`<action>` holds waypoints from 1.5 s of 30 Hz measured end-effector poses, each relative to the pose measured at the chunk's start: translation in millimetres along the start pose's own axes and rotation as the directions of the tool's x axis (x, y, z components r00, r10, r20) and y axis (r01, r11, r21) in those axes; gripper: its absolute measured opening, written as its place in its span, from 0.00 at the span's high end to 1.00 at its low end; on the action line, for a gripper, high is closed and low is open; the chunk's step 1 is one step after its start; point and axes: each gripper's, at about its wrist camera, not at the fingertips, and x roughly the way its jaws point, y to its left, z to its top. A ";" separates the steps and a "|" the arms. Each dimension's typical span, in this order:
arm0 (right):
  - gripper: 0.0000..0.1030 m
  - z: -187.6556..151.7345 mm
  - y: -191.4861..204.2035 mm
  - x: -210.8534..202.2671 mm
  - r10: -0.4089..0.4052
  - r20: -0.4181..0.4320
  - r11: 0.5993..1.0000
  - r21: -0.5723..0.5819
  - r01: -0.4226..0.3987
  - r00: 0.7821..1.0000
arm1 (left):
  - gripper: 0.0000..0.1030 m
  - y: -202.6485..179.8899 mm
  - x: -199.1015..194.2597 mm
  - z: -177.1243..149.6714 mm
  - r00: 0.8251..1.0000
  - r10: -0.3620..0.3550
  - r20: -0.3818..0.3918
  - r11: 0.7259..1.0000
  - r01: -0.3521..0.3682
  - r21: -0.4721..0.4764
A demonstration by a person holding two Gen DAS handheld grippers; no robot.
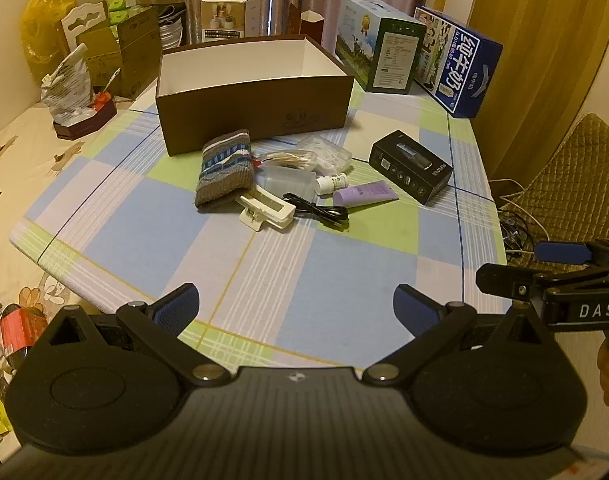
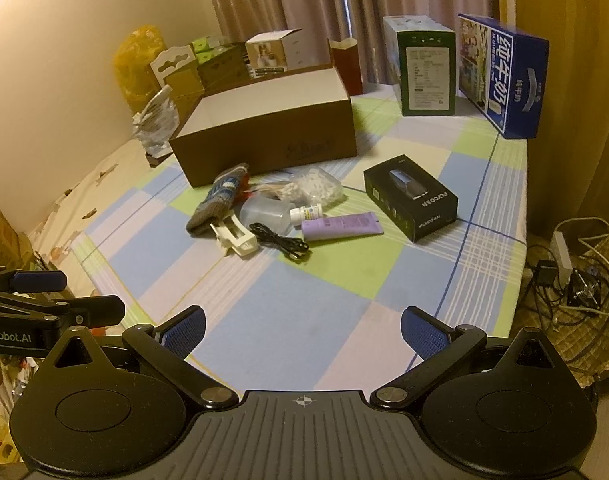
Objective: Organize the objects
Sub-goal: 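Move left tool toward knitted pouch while right tool approaches black FLYCO box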
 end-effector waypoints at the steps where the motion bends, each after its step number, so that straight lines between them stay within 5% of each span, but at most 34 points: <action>1: 0.02 0.1 -0.7 0.5 0.002 -0.001 1.000 -0.001 -0.002 1.000 | 0.01 -0.1 -0.1 0.1 1.000 0.001 0.000 1.000 -0.001 -0.001; 45: 0.02 11.2 -32.0 36.3 0.039 -0.041 0.999 -0.002 -0.039 0.998 | 0.01 -5.1 25.3 5.6 0.996 0.062 -0.067 0.997 -0.064 -0.037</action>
